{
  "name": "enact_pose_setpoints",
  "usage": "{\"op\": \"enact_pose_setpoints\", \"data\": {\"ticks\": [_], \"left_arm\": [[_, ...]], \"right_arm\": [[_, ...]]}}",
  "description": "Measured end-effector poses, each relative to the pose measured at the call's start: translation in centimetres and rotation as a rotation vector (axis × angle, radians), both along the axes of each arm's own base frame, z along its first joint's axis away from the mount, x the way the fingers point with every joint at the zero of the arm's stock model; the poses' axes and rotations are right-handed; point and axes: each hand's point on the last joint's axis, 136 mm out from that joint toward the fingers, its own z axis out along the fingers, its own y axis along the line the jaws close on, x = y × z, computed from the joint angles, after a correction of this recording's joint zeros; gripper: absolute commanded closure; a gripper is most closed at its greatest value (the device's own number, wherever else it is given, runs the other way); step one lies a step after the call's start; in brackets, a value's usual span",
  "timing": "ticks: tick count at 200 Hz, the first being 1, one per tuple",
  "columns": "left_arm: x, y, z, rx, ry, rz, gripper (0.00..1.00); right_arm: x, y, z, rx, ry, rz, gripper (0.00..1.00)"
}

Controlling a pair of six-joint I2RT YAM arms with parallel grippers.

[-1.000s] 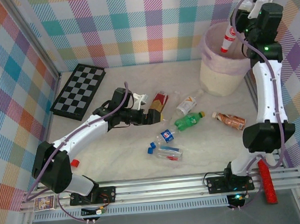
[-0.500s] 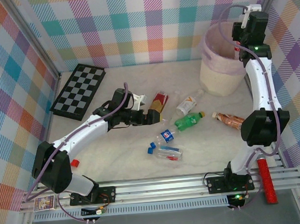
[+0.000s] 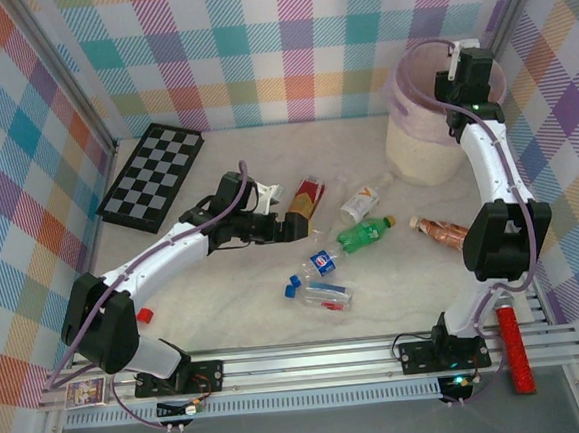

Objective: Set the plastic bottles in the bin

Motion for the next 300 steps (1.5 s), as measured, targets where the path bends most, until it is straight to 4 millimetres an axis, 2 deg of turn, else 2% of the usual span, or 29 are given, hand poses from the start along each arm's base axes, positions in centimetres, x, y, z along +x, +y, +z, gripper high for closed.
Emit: {"op": "enact_pose_setpoints", "data": {"ticks": [42,63,102,123,170,184,198,225,241,261,281,300], "left_arm": [[0.3,0.7,-0.6,0.047,-0.01,0.031,0.01],[0.7,1.4,-1.0,0.088,-0.024,0.066,0.02],[2.1,2.7,-1.8,0.175,-0.056,0.138,0.02],[3.2,2.9,-2.1,0.213,-0.077,0.165,0.03],[5.1,3.0,-3.6,0.286,-0.094,0.187,0.03],[5.7,3.1,-4.0,0.31,-0.1,0.192,0.04],[6.2,3.0,-4.3,0.327,-0.103,0.197,0.04],[7.4,3.0,-5.0,0.358,-0.113,0.203,0.04],[8.1,3.0,-5.6,0.379,-0.115,0.207,0.04],[9.2,2.9,-6.3,0.396,-0.114,0.216,0.05],[10.3,2.7,-7.0,0.408,-0.111,0.222,0.08],[11.4,2.3,-7.5,0.418,-0.114,0.221,0.1]], "right_arm": [[3.0,-2.1,-2.0,0.06,0.104,-0.041,0.48],[3.8,-3.0,-3.3,0.104,0.162,-0.053,0.42],[3.0,-3.5,-7.0,0.203,0.291,-0.072,0.12],[2.4,-3.4,-7.6,0.237,0.325,-0.073,0.0],[1.6,-2.8,-7.0,0.269,0.338,-0.056,0.01],[1.0,-2.6,-5.8,0.275,0.323,-0.05,0.01],[0.3,-2.2,-3.7,0.28,0.287,-0.036,0.01],[-2.1,-1.1,1.7,0.263,0.191,-0.011,0.01],[-4.1,-0.1,5.3,0.252,0.117,0.013,0.01],[-6.6,1.4,8.8,0.25,0.041,0.059,0.01],[-8.7,3.7,11.2,0.281,0.0,0.144,0.01],[-10.6,5.9,12.4,0.346,-0.007,0.23,0.01]]}}
